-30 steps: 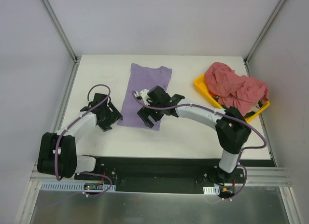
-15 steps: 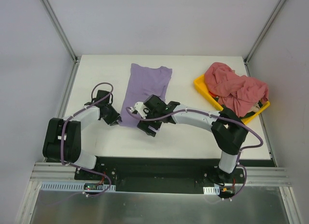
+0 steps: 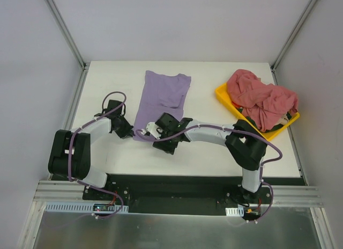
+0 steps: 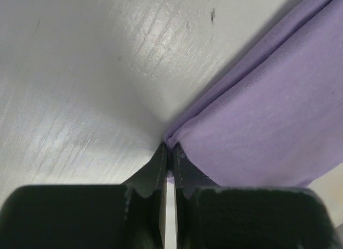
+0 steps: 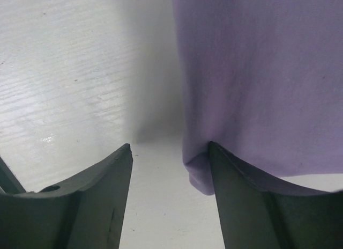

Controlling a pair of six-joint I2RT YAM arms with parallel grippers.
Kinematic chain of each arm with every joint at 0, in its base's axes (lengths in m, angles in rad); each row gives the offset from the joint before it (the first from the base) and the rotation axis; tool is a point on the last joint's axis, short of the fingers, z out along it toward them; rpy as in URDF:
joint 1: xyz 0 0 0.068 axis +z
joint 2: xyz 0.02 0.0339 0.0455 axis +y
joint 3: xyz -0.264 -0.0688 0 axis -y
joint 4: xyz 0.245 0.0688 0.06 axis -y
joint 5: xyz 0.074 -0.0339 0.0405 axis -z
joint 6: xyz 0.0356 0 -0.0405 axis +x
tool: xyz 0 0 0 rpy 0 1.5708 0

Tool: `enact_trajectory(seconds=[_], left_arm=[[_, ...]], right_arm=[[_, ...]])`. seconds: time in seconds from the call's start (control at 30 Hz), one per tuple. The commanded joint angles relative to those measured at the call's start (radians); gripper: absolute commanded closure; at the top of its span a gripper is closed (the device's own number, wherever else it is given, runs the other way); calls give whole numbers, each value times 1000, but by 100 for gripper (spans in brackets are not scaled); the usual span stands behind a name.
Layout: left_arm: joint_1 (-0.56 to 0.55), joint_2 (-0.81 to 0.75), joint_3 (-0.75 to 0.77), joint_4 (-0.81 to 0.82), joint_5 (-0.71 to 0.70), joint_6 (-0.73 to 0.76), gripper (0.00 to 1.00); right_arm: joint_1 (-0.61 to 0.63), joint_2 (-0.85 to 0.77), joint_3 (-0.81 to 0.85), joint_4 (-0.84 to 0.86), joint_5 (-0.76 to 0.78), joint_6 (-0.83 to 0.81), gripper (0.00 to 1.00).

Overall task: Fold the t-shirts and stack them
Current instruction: Grab one side of the 2/3 rectangular tshirt with both arms, then fold the long partially folded tshirt into a neat square

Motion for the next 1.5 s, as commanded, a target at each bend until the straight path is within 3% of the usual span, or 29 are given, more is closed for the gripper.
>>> enact_trajectory(seconds=[0.0,0.23,0.4,0.57,0.8,1.03,1.13,1.33,1.47], left_arm=[[6,4,-1,-57,-51,19,100],[6,-59,-26,-76,-66,7,100],[6,-123,-67,-77,-40,-10,100],[6,-272,-138,-103,-33,-49,100],[6,-690,-184,-287,-147,-113,100],[6,-1054,-138,-473,-181,-142,100],[6,-1093,-80,-526,-180,-133,100],[6,-1059,-5,-530,-161,-139,100],[6,-971,35,-476,-158,-142,100]], right_arm=[[-1,8,-14,-32,25,15,42],[22,8,-78,-28,146,71,62],[66,-12,-115,9,192,98,83],[146,-87,-129,14,189,147,99],[241,-273,-140,6,25,293,99],[295,-428,-169,70,-333,485,99],[295,-478,-196,152,-467,552,99],[277,-547,-216,147,-446,578,99],[185,-589,-258,135,-376,580,99]])
